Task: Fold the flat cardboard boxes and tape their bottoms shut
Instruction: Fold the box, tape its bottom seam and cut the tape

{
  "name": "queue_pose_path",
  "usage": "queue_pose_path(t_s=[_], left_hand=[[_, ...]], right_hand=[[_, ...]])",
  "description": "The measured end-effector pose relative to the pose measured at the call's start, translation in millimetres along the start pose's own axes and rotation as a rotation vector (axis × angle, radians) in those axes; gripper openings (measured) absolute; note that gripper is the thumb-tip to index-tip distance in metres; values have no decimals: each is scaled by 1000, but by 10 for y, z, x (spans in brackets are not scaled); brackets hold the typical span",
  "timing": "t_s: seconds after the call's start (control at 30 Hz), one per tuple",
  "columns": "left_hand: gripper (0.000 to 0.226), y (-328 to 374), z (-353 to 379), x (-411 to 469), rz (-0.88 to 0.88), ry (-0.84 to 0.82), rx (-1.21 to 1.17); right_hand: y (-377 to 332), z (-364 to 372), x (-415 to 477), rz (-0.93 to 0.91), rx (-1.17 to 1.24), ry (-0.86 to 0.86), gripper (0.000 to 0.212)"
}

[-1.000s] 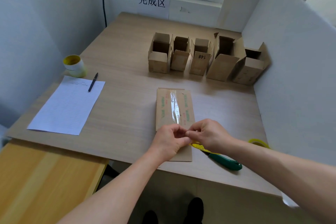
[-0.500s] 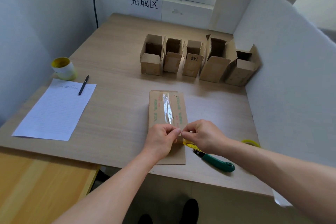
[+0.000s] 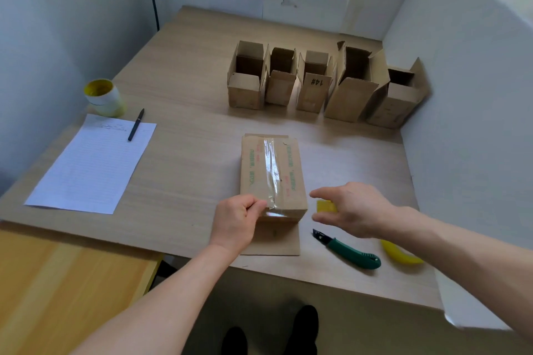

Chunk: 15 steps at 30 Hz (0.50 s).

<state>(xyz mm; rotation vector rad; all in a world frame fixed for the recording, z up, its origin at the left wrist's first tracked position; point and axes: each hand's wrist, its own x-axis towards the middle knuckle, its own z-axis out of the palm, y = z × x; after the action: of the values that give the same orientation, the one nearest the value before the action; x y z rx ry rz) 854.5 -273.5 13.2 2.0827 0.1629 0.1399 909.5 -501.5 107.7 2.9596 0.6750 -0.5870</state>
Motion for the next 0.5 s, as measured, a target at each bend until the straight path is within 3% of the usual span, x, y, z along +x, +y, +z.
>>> queue_pose_path(t_s=[0.23,0.37,0.5], left_hand=[[16,-328,-47,48,65,39,117],[14,-394,8,88,76,103,155],[14,-454,45,115,70,116,176]], right_hand=[[113,264,117,-110,138,32,48],[121,390,210,-60,-73,69,50],[182,475,282,23,-62,35,50]])
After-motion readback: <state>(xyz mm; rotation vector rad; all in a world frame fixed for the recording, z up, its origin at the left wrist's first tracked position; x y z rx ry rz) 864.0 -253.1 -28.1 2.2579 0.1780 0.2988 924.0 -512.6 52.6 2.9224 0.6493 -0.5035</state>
